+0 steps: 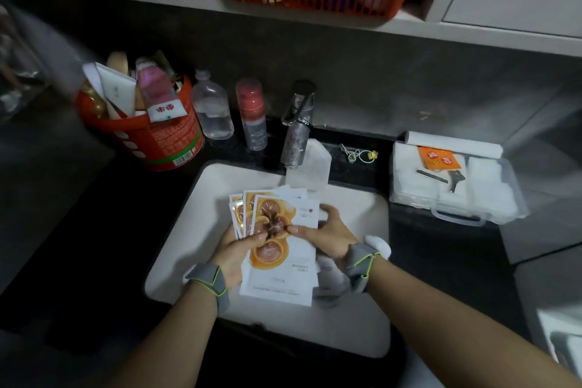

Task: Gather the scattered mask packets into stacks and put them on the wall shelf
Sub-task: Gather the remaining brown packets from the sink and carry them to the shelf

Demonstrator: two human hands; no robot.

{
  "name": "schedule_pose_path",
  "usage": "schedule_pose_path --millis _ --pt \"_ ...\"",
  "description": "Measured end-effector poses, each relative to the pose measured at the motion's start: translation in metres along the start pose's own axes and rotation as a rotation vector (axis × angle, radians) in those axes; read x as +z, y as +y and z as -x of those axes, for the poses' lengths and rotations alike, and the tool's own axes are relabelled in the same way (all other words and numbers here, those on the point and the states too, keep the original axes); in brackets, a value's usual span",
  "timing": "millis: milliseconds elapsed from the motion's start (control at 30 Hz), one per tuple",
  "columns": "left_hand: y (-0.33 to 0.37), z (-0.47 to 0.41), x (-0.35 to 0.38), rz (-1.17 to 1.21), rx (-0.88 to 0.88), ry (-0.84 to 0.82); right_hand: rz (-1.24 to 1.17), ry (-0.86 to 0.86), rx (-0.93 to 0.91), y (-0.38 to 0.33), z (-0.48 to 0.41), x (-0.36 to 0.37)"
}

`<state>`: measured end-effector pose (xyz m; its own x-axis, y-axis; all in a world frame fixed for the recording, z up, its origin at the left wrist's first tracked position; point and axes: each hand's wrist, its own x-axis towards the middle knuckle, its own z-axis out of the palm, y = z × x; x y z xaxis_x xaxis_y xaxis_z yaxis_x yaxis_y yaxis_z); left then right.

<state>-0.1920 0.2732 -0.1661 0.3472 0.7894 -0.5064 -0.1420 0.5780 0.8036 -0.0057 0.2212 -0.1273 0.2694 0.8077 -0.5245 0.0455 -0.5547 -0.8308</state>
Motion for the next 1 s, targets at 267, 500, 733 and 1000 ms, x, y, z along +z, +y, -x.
schedule_pose_path --millis 267,500,733,1000 --pt "0.008 0.039 0.068 -0.127 0.152 -0.127 -0.083 -0.055 -0.214 0.017 0.04 -0.04" --pt "0.022 0.046 0.161 -0.343 0.163 -0.225 -0.157 0.188 -0.465 0.016 0.08 -0.112" --pt "0.005 0.048 0.23 -0.282 0.202 -0.353 -0.152 0.388 -0.509 0.038 0.1 -0.171" --pt "-0.026 0.057 0.228 -0.301 0.206 -0.376 -0.205 0.339 -0.416 0.068 0.092 -0.175"
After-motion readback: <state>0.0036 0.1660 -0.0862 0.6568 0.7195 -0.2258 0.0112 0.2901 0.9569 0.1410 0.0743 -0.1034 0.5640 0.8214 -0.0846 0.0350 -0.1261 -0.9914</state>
